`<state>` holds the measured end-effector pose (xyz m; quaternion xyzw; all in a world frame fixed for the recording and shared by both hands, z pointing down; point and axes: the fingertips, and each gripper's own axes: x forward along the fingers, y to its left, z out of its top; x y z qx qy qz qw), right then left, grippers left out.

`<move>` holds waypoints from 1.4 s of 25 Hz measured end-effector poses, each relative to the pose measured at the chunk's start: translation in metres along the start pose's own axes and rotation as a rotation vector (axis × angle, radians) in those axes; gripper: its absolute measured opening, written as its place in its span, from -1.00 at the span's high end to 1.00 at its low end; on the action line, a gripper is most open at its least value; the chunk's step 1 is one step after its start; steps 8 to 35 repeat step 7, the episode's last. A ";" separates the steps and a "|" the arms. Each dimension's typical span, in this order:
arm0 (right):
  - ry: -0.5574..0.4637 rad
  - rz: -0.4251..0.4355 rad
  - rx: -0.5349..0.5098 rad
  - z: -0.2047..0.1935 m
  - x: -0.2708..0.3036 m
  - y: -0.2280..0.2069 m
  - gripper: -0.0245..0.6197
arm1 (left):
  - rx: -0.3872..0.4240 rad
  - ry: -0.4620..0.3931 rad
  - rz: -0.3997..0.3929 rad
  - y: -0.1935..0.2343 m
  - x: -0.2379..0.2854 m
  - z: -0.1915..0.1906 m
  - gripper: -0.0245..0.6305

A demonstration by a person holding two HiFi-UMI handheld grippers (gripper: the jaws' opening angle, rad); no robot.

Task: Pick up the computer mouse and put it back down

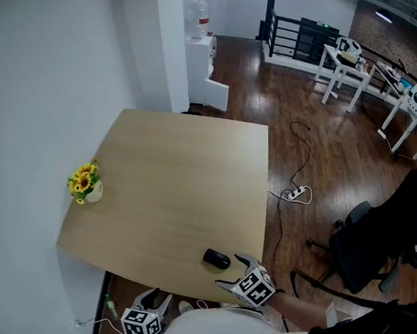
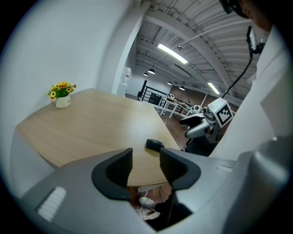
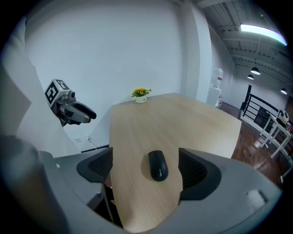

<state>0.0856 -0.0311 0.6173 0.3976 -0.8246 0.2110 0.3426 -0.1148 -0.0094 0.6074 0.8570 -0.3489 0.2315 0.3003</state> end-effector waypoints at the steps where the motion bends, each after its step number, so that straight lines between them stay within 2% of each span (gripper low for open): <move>1: 0.002 -0.004 -0.001 -0.001 0.000 -0.001 -0.50 | 0.000 0.000 0.000 0.000 0.000 0.000 0.41; 35: 0.006 0.004 0.003 0.000 -0.001 0.000 -0.50 | 0.000 -0.001 0.004 -0.001 0.002 0.002 0.41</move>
